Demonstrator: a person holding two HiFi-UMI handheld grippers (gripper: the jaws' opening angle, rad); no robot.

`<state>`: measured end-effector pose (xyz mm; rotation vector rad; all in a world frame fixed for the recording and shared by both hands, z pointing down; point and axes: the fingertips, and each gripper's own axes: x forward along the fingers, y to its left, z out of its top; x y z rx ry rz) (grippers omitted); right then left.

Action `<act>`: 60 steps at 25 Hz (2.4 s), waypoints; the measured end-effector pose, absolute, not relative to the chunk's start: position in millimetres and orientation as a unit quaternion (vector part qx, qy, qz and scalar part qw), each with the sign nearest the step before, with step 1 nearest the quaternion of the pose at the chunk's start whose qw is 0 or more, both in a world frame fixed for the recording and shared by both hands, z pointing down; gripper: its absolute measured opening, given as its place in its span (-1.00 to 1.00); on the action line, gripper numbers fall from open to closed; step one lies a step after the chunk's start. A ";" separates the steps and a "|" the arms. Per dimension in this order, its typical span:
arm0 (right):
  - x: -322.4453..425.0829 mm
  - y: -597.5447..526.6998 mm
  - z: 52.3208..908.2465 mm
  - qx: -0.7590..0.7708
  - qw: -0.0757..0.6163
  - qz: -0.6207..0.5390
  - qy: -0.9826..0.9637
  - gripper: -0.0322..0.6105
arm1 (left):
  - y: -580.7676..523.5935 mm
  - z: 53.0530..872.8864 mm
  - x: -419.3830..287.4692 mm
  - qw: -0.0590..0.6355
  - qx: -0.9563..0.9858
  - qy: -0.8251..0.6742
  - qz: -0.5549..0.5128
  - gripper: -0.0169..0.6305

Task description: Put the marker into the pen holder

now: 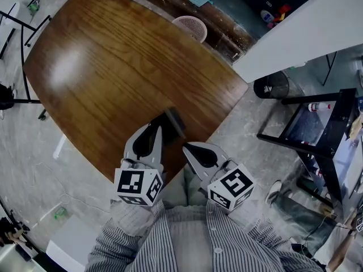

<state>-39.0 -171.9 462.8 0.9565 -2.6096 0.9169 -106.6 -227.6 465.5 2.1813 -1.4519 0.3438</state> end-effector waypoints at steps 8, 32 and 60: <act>-38.9 -169.6 464.9 0.319 0.112 0.315 -0.887 -0.91 | -230.9 461.5 -107.2 0.223 0.801 -0.540 0.128 -0.78; -52.0 -158.1 420.2 0.292 0.100 0.253 -0.917 -0.90 | -179.2 430.9 -112.9 0.251 0.794 -0.548 0.071 -0.83; -77.2 -120.7 406.6 0.273 0.167 0.192 -0.928 -0.90 | -121.0 419.3 -99.3 0.275 0.815 -0.500 0.099 -0.93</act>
